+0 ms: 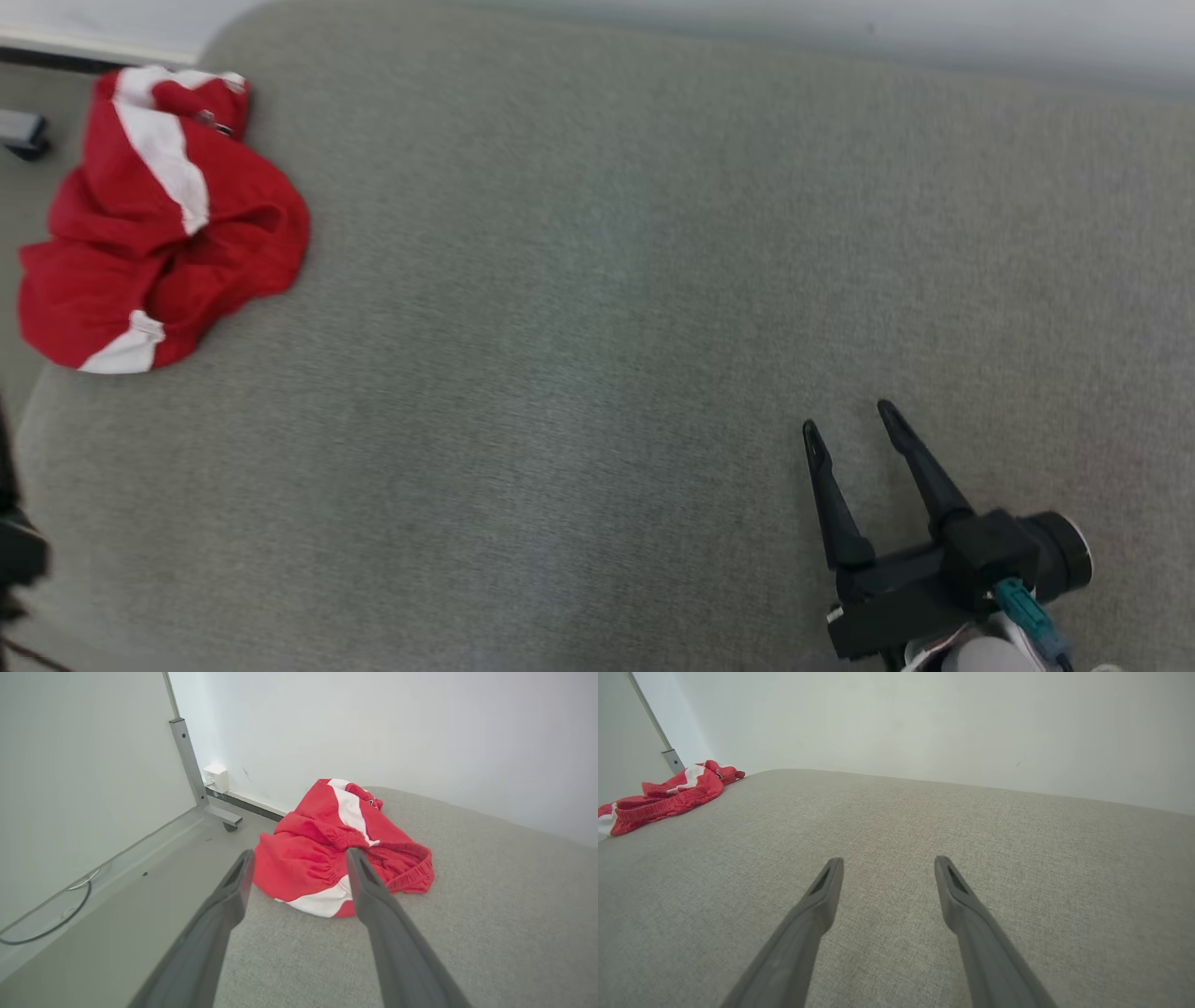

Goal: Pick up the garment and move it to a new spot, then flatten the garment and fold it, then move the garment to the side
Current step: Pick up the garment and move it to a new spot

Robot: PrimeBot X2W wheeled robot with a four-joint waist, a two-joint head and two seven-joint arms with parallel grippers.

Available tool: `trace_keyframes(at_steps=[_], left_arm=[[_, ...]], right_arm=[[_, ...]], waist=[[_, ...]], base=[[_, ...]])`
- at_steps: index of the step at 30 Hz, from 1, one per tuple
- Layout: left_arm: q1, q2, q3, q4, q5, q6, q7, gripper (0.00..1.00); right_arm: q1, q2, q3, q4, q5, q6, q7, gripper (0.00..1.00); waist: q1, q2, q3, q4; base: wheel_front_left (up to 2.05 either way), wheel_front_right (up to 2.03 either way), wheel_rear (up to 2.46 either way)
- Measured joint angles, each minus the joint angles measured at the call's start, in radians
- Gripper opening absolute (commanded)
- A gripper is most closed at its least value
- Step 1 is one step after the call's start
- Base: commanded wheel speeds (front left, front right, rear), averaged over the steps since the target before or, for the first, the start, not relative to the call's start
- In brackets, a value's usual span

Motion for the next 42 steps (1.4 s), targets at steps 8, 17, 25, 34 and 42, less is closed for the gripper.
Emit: trace_keyframes(at_steps=[8,17,25,34,42], left_arm=[[-0.195,0.123,0.1,0.068,-0.225,0.0,0.206,1.0],[-0.331,0.189,0.129,0.144,-0.346,0.028,0.393,1.0],[-0.378,0.201,0.145,0.21,-0.438,0.092,0.558,0.04],[-0.34,0.222,0.157,0.205,-0.457,0.087,0.598,0.0],[-0.304,0.249,0.168,0.138,-0.455,0.077,0.596,0.0]], right_arm=[[-0.051,-0.001,0.009,-0.102,-0.031,0.0,0.0,1.0],[-0.053,0.003,0.011,-0.189,-0.043,0.0,-0.004,1.0],[-0.073,0.015,0.028,-0.222,-0.034,0.001,-0.011,1.0],[-0.08,0.011,0.031,-0.19,-0.012,0.001,-0.008,1.0],[-0.08,0.002,0.052,-0.142,0.022,0.0,-0.002,1.0]], waist=[[0.0001,0.0,0.159,-0.076],[-0.0002,-0.0003,0.303,-0.171],[-0.0004,-0.0005,0.378,-0.247],[-0.0003,-0.0003,0.351,-0.269],[-0.0002,-0.0001,0.286,-0.266]], base=[[0.0,0.0,0.0],[0.0,0.0,0.0],[0.0,0.0,0.0],[0.0,0.0,0.0],[0.0,0.0,0.0]])
